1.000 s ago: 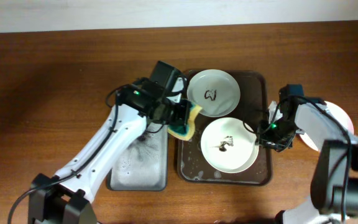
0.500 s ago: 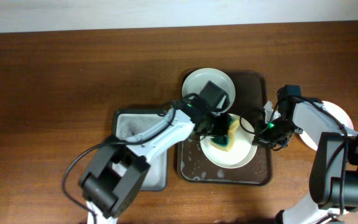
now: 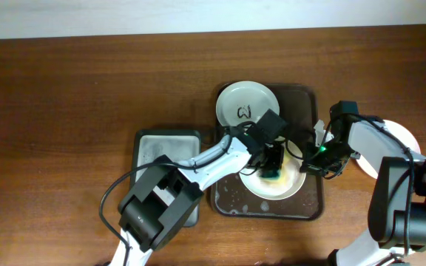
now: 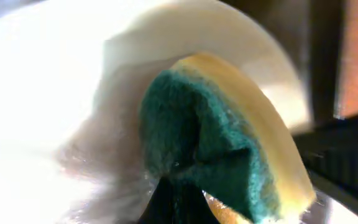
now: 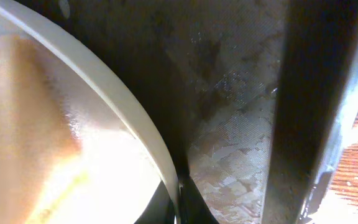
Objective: Clean dirty plates on tray and stack at the side
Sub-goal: 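Scrub the tilted plate with the sponge in the left gripper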
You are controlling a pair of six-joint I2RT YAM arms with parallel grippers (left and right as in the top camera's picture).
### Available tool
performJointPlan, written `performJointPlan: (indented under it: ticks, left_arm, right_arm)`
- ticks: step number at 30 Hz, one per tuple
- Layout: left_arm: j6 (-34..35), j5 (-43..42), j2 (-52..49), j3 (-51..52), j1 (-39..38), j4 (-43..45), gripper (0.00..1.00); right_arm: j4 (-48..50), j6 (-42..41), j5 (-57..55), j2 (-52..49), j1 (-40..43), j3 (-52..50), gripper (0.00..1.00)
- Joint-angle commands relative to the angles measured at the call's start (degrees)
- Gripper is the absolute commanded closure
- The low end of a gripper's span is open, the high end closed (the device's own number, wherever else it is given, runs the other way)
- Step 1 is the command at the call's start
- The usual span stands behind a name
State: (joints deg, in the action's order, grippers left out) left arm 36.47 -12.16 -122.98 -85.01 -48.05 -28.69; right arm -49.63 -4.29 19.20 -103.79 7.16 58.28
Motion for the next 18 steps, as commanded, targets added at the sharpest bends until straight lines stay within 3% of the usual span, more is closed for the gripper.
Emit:
performJointPlan:
  ticks: [1, 4, 8, 10, 14, 16, 18]
  left_arm:
    - [-4.26, 29.07, -3.78, 3.19, 0.96, -8.66, 1.0]
    - [-5.31, 37.13, -3.78, 2.91, 1.03, -13.86, 1.0]
    - [-5.27, 35.41, -3.76, 0.39, 0.22, -16.22, 1.0]
    - [-5.25, 30.03, -3.76, -1.42, 0.07, -15.98, 1.0]
    - [-5.03, 5.14, -3.76, -1.73, 0.11, -8.17, 1.0]
    - [-4.76, 1.18, -3.76, -1.73, 0.04, -7.76, 1.0]
    - [-4.42, 4.31, -3.76, -1.73, 0.17, -10.56, 1.0]
  right_arm:
    - [-0.02, -1.05, -3.56, -1.27, 0.0, -0.5, 0.96]
    - [-0.07, -1.05, -3.54, -1.27, 0.0, -0.5, 0.96]
    - [-0.07, -1.05, -3.56, -1.27, 0.0, -0.5, 0.96]
    - [-0.24, -1.05, -3.56, -1.27, 0.0, -0.5, 0.96]
    - [-0.26, -1.05, -3.56, -1.27, 0.0, -0.5, 0.96]
    - [-0.28, -1.05, -3.56, -1.27, 0.0, -0.5, 0.96]
    - [-0.48, -1.05, -3.56, -1.27, 0.0, -0.5, 0.96]
